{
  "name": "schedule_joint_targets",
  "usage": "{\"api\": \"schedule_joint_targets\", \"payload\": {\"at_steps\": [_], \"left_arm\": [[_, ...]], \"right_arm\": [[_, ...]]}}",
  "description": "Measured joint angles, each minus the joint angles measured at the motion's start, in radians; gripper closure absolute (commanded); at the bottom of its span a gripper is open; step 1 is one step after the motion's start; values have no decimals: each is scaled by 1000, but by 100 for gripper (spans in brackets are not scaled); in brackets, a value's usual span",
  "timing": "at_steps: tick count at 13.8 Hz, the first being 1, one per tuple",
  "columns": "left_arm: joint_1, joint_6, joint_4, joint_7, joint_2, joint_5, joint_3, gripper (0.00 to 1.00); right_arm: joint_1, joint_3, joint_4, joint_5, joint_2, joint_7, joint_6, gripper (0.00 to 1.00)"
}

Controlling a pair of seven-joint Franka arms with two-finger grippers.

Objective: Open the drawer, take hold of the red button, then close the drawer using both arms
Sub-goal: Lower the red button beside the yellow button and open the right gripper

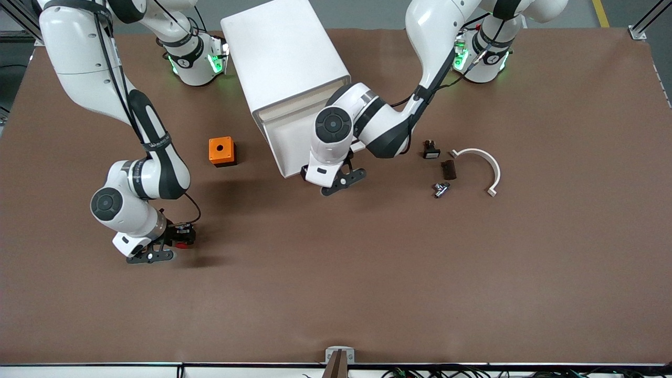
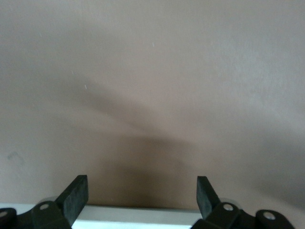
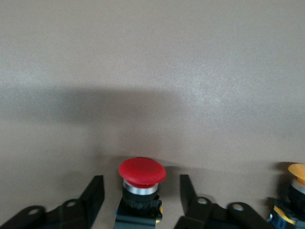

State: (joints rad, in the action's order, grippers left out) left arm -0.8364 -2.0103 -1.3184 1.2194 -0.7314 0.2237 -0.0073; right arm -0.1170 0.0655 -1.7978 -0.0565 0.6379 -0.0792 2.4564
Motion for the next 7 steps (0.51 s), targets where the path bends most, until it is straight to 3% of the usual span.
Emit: {"api": "schedule_joint_targets", "payload": {"at_steps": [3,7], "left_arm": [[-2,0,-1,22,0,31,-38,0],[-4,1,-15,28,0,82,-76,0]], "right_arm": [[0,0,72,0,-33,0,-173,0],[1,1,170,0,-153,72,-471,0]]}}
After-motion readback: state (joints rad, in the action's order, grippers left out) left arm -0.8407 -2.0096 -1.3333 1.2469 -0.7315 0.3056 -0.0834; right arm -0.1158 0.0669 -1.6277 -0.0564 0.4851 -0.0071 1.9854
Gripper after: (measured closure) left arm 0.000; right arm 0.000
